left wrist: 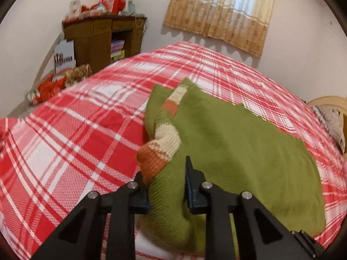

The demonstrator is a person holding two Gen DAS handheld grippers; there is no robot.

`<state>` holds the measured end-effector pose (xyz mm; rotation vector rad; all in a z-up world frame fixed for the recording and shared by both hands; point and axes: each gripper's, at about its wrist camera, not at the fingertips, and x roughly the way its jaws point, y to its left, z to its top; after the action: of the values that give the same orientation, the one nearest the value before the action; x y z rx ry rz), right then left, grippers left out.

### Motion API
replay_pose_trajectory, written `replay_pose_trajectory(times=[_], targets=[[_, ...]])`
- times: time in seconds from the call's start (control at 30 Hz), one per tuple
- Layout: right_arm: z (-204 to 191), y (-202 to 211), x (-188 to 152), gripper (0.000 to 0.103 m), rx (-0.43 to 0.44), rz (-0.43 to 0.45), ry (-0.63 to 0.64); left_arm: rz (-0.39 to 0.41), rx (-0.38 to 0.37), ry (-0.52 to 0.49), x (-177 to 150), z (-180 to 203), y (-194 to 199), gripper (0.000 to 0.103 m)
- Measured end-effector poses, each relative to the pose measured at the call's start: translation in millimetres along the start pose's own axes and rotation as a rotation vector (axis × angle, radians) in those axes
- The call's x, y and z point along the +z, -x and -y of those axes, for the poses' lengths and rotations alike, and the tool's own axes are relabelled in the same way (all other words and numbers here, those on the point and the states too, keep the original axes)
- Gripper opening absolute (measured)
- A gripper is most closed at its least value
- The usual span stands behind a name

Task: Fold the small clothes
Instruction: 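Grasp the striped sleeve edge with the left gripper and lift it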

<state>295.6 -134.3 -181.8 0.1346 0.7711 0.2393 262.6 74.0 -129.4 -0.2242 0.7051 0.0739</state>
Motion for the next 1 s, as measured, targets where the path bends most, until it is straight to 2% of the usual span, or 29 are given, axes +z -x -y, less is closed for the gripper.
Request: replay_pose_trajectory(times=[0.13,0.3,0.4,0.53,0.6,0.77,0.93,0.97,1.0], targets=[[-1.8,-1.2,-0.6,0.024,0.005,0.003,-0.005,0.052,0.017,-0.079,2.4,14.8,11.8,0.022],[10.3,5.3,-3.1,0.024,0.056,0.024,-0.067,0.118,0.004,-0.215,-0.1,43.1,26.0,0.022],[18.0,5.5,-3.5,0.024,0.09,0.022,-0.099,0.114,-0.022,-0.282,-7.3,58.2,24.1,0.022],[26.6,4.6,-3.6,0.024,0.134,0.01,-0.135,0.066,-0.046,-0.355,-19.4,72.0,11.1,0.021],[27.3,7.2,-2.9,0.024,0.14,-0.004,-0.117,0.03,-0.088,-0.34,-19.3,69.1,4.7,0.021],[36.9,23.4,3.9,0.024,0.148,-0.028,-0.047,0.009,-0.143,-0.308,-18.4,61.9,3.2,0.021],[58.6,37.9,25.6,0.026,0.15,0.026,-0.079,0.003,-0.133,-0.325,-20.7,65.1,0.3,0.021],[62.0,37.6,33.0,0.03,0.148,0.037,-0.087,0.005,-0.125,-0.332,-21.2,66.4,0.5,0.021],[64.7,34.4,41.1,0.041,0.155,0.042,-0.094,0.007,-0.121,-0.337,-21.6,67.0,1.0,0.021]])
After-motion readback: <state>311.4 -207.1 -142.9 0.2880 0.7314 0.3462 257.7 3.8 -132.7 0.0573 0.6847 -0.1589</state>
